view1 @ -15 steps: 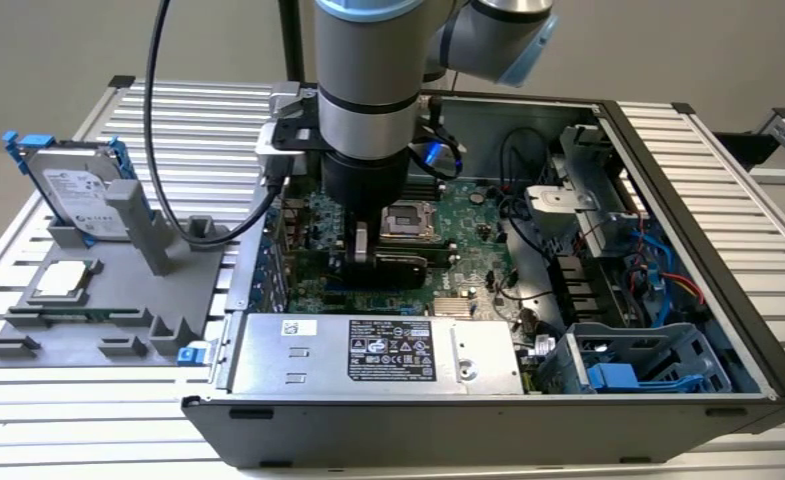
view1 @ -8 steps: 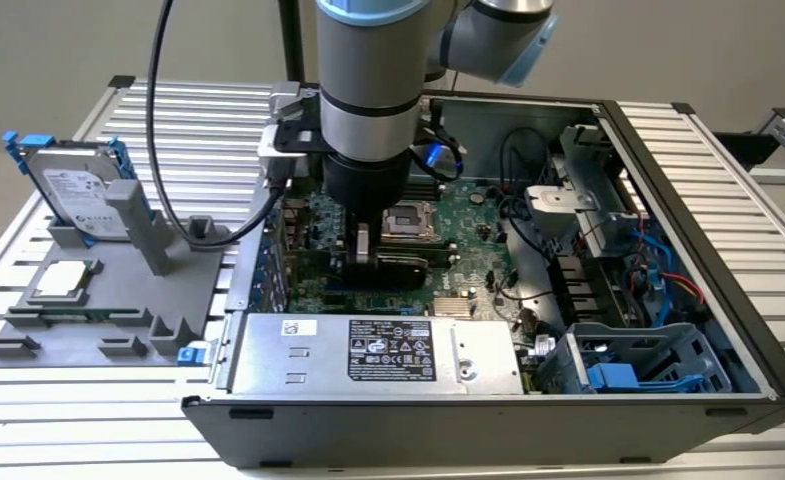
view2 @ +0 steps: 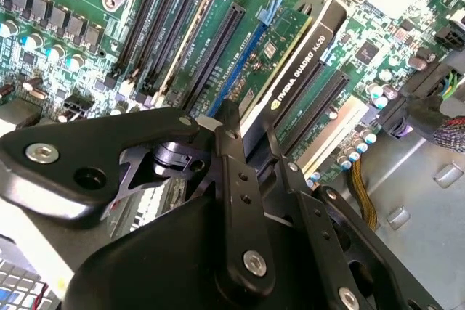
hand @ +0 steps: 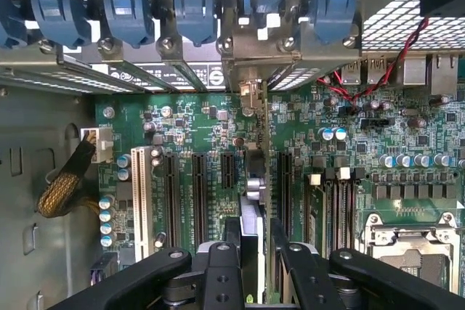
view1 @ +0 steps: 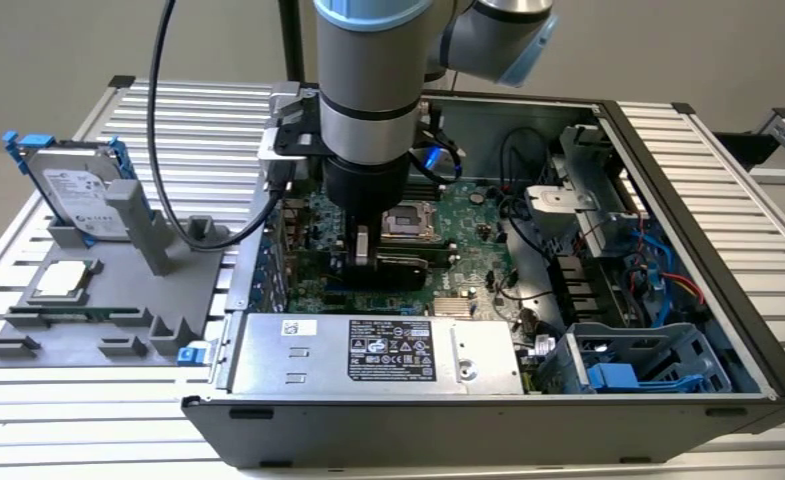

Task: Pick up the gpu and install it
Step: 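Insert the gpu into the slot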

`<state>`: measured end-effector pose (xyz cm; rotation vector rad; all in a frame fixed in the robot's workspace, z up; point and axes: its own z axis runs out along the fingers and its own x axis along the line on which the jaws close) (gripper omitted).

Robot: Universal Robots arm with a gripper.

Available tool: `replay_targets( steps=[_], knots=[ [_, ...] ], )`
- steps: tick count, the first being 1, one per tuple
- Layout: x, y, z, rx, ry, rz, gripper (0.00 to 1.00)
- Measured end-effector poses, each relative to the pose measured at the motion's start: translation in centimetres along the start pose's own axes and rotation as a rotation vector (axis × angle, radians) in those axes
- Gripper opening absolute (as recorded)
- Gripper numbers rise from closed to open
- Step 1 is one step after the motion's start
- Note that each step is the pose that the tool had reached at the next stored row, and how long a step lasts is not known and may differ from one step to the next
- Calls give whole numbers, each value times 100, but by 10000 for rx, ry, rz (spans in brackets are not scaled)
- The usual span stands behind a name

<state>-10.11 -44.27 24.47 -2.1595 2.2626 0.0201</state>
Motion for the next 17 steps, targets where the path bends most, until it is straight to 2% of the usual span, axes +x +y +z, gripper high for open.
replay_targets(
  steps=[13, 14, 17],
  knots=[
    [-1, 2, 13, 0, -19, 1, 0],
    [-3, 2, 19, 6, -34, 2, 100],
    [0, 2, 11, 0, -11, 1, 100]
  ],
)
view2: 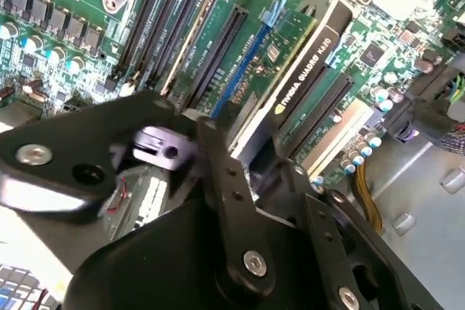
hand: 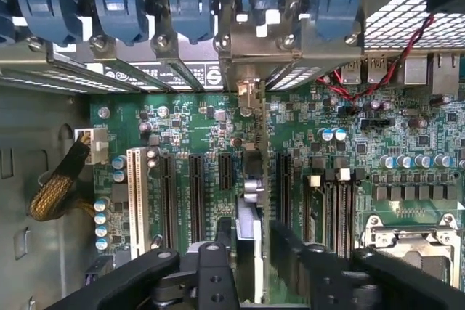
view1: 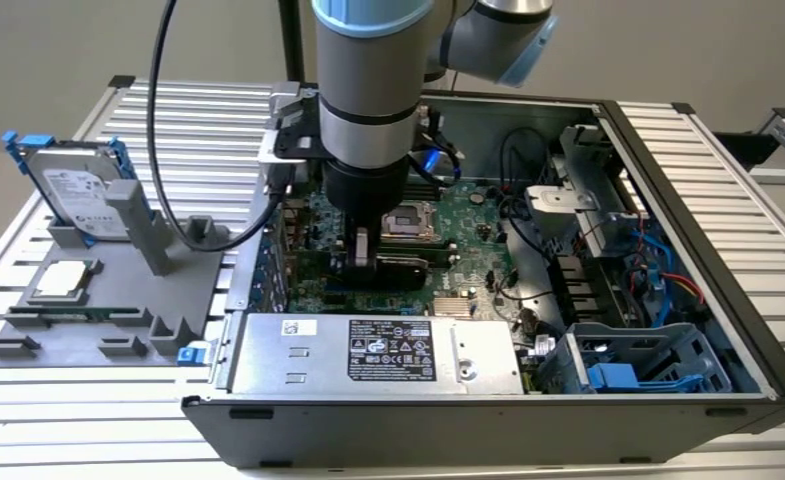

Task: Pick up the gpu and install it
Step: 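Insert the gpu into the slot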

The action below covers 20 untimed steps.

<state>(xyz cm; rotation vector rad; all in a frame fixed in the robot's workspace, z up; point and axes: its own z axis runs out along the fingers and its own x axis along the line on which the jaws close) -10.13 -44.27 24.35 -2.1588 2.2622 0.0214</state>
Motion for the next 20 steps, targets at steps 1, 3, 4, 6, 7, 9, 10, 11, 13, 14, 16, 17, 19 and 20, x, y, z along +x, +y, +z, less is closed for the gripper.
replay_targets(
  steps=[1, 3, 4, 6, 7, 9, 10, 11, 13, 14, 16, 17, 19, 20],
  knots=[
    [0, -2, -3, -2, 2, -1, 100],
    [-1, -2, -67, -6, 1, -1, 100],
    [-2, -1, -108, -7, 1, 0, 100],
    [-4, -1, -197, -8, 2, 0, 100],
    [-5, -2, -225, -7, 0, -1, 100],
    [-6, -1, -303, -7, -1, -1, 100],
    [-7, -2, -343, -8, 1, -1, 100],
    [-7, -1, -356, -8, 0, -1, 100],
    [-7, -1, -361, -7, -2, -1, 100],
    [-7, -2, -365, -7, -1, -1, 0],
    [-8, -2, -371, -7, -1, -1, 0],
    [-7, -1, -375, -7, 0, -1, 0],
    [-8, -2, -381, -7, -1, -1, 0],
    [-8, -1, -384, -7, 0, -1, 0]
  ],
)
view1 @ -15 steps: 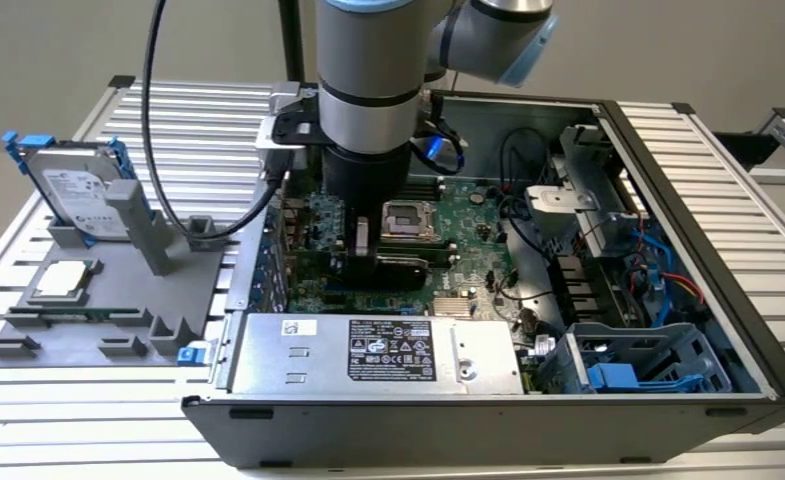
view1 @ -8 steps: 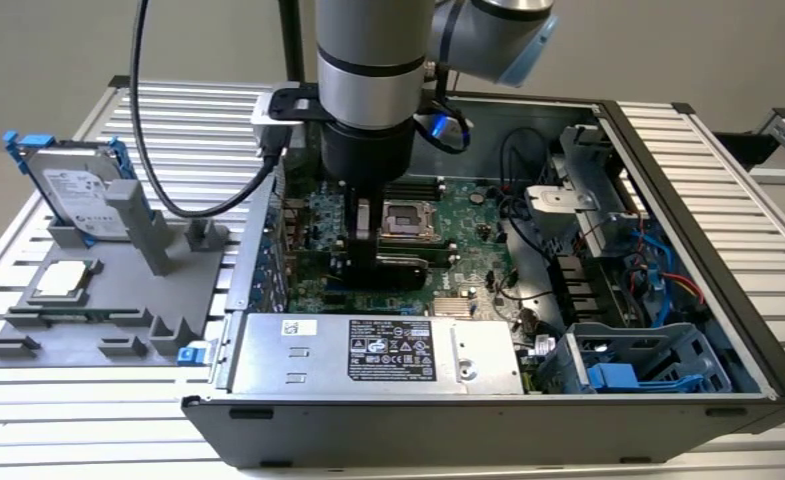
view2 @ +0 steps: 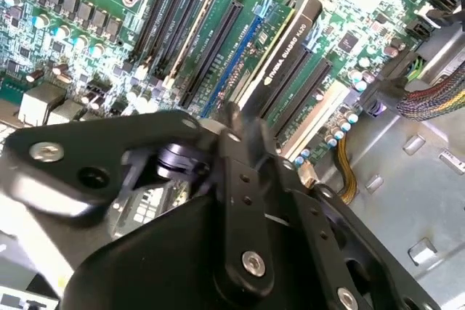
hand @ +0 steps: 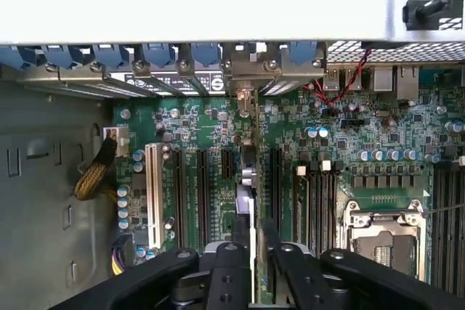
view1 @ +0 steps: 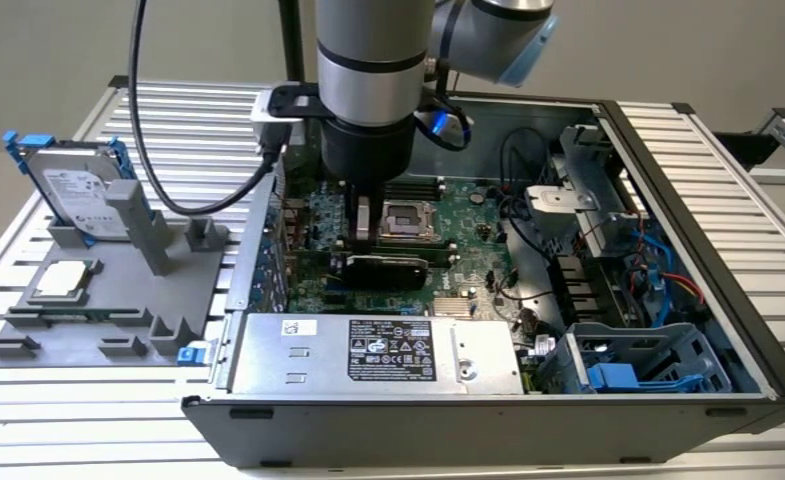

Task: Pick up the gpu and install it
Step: 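Insert the gpu into the slot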

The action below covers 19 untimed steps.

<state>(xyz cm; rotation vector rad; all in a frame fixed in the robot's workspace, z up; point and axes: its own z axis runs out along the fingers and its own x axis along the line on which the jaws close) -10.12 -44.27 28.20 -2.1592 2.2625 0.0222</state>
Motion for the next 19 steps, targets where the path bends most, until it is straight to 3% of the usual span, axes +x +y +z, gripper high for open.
replay_targets(
  steps=[19],
  knots=[
    [-1, 0, -62, 0, 0, 0, 0]
  ],
)
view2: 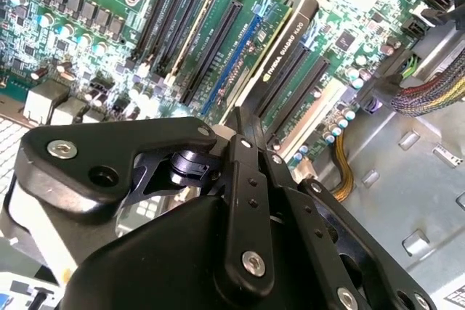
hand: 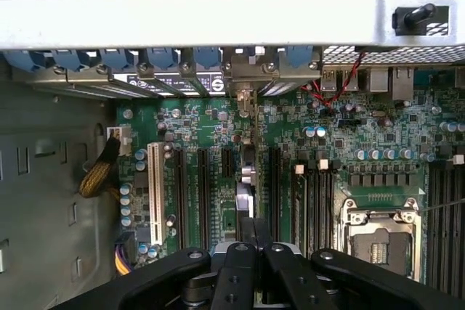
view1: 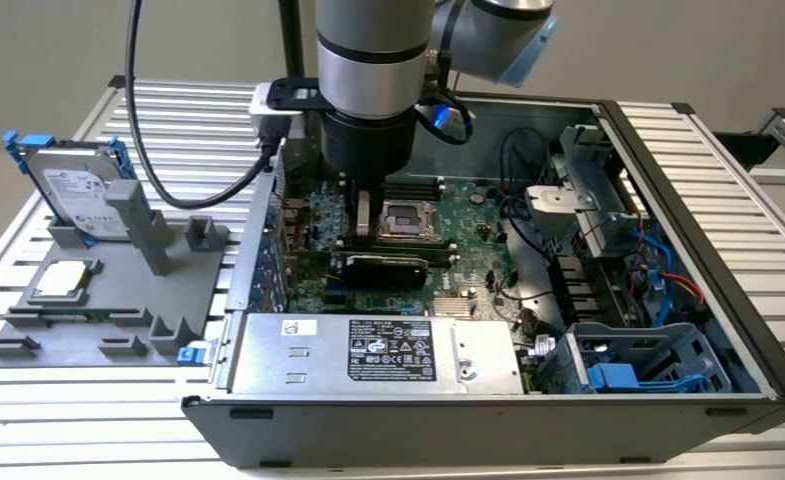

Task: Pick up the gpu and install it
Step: 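Insert the gpu into the slot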

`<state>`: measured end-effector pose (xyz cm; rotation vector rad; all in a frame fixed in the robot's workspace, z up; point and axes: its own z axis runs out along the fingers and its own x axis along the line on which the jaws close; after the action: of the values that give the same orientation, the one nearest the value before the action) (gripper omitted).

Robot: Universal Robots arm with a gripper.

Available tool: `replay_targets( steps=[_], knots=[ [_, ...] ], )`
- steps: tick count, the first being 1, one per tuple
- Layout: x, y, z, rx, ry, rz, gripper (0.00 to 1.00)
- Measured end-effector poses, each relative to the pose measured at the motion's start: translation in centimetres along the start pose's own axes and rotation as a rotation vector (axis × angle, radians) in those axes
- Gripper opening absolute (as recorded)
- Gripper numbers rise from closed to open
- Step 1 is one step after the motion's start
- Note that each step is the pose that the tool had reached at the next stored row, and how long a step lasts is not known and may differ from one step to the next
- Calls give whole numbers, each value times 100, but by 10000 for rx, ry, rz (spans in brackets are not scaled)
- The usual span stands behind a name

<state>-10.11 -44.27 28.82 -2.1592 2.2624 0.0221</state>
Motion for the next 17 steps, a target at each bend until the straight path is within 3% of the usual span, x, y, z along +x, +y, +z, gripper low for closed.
replay_targets(
  steps=[8, 17],
  knots=[
    [0, 3, -10, 1, -2, 0, 0],
    [7, 184, -59, 21, -4, 1, 0]
  ],
)
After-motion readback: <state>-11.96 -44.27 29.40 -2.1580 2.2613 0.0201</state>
